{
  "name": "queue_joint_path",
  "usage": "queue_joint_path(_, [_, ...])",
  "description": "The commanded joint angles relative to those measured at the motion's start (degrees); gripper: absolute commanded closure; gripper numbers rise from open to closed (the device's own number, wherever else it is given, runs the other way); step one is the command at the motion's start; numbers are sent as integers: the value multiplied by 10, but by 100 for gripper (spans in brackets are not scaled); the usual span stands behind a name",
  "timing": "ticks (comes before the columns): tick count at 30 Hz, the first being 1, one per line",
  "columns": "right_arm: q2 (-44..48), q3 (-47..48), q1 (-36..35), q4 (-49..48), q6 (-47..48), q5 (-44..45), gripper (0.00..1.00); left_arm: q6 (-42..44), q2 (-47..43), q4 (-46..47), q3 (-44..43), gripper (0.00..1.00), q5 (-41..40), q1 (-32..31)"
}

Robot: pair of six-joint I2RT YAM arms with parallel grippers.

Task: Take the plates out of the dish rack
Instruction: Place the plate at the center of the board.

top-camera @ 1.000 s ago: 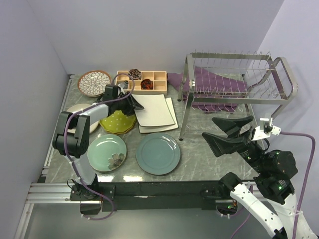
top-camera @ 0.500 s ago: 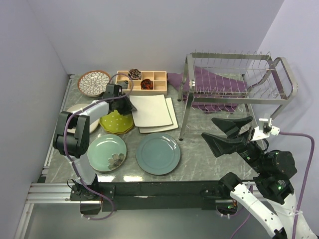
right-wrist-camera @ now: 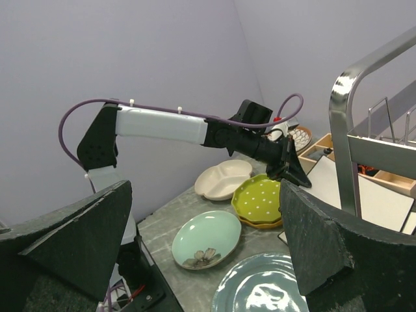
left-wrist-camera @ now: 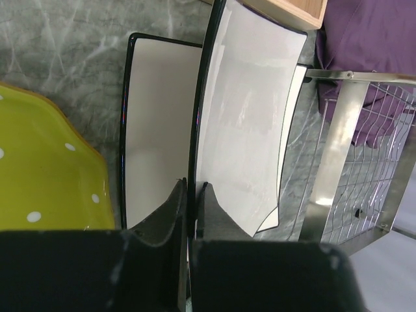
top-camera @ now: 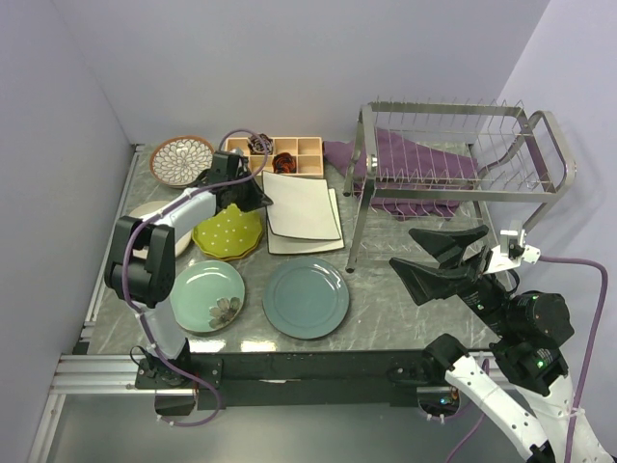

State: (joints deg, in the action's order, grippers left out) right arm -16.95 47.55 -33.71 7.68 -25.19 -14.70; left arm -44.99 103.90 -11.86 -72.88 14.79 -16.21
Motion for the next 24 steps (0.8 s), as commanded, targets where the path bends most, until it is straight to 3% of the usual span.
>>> queue_joint_path(1, [7, 0, 1, -18, 9, -6, 0, 16, 17, -9, -5, 98, -20, -7])
queue_joint_path(7, [7, -1, 0, -20, 8, -9, 0, 26, 39, -31, -30, 77, -46, -7])
queue_joint_path(15, [9, -2, 1, -21, 9, -10, 0, 39, 66, -65, -73, 69, -92, -8])
queue_joint_path(24, [9, -2, 0, -21, 10, -12, 0, 53, 88, -96, -114, 54, -144, -28])
